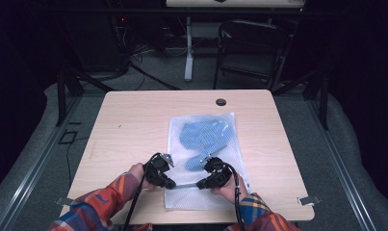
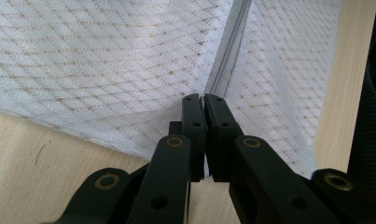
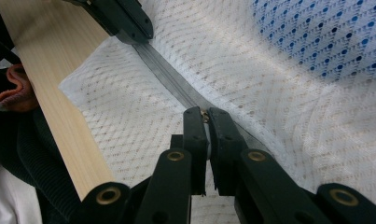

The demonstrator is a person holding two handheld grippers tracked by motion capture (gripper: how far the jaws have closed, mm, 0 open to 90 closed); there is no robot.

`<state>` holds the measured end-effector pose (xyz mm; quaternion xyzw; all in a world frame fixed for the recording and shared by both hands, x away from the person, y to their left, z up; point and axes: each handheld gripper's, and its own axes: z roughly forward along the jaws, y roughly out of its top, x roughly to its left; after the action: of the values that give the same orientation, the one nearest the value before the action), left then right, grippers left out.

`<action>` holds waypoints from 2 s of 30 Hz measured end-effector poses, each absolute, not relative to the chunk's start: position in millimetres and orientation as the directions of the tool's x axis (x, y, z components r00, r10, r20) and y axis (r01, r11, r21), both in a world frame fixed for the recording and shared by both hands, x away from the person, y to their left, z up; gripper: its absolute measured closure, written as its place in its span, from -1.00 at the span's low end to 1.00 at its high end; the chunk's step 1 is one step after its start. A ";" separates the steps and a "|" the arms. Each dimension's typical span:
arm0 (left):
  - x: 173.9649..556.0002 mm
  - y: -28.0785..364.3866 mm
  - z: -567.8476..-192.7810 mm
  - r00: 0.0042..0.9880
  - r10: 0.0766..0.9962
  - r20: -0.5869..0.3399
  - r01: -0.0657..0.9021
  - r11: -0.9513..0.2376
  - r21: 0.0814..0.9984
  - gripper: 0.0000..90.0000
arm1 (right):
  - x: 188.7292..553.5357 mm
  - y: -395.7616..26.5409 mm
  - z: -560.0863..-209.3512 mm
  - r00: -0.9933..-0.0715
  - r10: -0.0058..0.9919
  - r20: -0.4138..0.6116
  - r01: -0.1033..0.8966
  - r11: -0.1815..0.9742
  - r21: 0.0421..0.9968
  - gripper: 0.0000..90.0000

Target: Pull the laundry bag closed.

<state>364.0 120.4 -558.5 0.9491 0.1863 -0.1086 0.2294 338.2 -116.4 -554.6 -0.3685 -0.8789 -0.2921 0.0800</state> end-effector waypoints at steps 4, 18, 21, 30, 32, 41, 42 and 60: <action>364.4 120.6 -558.5 0.907 0.302 -0.292 0.402 -0.826 0.394 0.95 | 338.3 -120.2 -553.7 -0.718 0.602 0.350 0.692 0.562 0.452 0.92; 364.5 120.7 -558.6 0.906 0.304 -0.294 0.405 -0.825 0.394 0.95 | 336.4 -132.5 -550.0 -0.707 0.615 0.349 0.702 0.555 0.446 0.92; 364.7 120.9 -558.9 0.905 0.304 -0.297 0.407 -0.823 0.396 0.95 | 336.6 -135.8 -548.9 -0.711 0.618 0.336 0.698 0.562 0.444 0.92; 365.2 121.1 -558.5 0.909 0.299 -0.290 0.398 -0.829 0.392 0.95 | 334.8 -140.9 -547.4 -0.710 0.622 0.329 0.698 0.561 0.445 0.92; 364.4 120.8 -558.9 0.904 0.309 -0.297 0.411 -0.821 0.397 0.95 | 334.0 -140.8 -546.6 -0.713 0.619 0.328 0.695 0.565 0.445 0.92; 365.5 121.6 -559.3 0.904 0.301 -0.304 0.408 -0.822 0.398 0.95 | 333.7 -147.9 -546.6 -0.701 0.633 0.329 0.706 0.550 0.446 0.92; 365.5 121.5 -559.2 0.904 0.301 -0.304 0.408 -0.822 0.398 0.95 | 334.0 -149.2 -546.6 -0.702 0.637 0.319 0.704 0.554 0.444 0.92; 366.0 121.7 -559.4 0.903 0.301 -0.307 0.409 -0.821 0.398 0.95 | 332.6 -153.4 -545.3 -0.708 0.629 0.321 0.700 0.562 0.441 0.92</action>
<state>366.0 121.7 -559.4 0.9472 0.1871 -0.1159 0.2329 332.6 -153.4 -545.3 -0.3770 -0.8814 -0.2774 0.0635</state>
